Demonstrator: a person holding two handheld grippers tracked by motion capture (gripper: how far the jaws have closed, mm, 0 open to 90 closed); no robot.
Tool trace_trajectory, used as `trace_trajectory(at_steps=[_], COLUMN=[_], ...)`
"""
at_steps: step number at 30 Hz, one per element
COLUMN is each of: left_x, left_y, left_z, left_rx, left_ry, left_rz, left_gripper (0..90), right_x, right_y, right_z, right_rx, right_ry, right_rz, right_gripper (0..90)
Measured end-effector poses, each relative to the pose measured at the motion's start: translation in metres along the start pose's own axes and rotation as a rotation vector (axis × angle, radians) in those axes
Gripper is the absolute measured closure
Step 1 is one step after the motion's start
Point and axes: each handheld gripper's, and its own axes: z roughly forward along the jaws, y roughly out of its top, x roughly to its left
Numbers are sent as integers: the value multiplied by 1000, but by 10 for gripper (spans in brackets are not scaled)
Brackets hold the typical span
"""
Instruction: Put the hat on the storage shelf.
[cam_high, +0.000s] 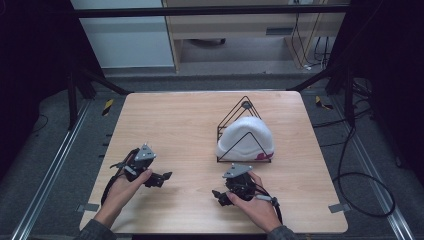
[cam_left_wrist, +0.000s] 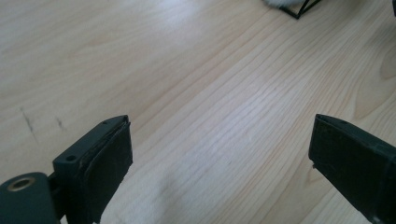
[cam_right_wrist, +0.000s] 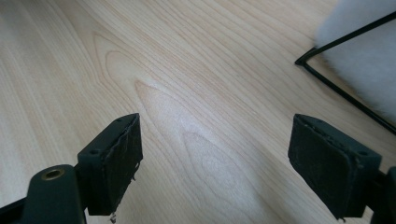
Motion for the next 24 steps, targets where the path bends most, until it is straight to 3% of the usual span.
trace_trajectory(at_steps=[10, 14, 17, 21, 24], left_x=[18, 23, 26, 27, 28], left_y=[-40, -49, -55, -60, -60], left_z=[10, 12, 15, 16, 17], left_rx=[17, 9, 12, -14, -10], left_ry=[56, 96, 101, 144, 146], left_rz=[-99, -129, -158, -149, -148], left_gripper=[60, 60, 60, 55, 35], right_x=[3, 4, 6, 7, 7], right_y=[2, 3, 1, 1, 1], right_z=[29, 35, 38, 38, 38], right_rx=[22, -7, -25, -25, -26], right_ry=[-22, -49, -71, -73, -78], right_rz=[37, 34, 24, 29, 32], right_gripper=[156, 153, 138, 138, 139])
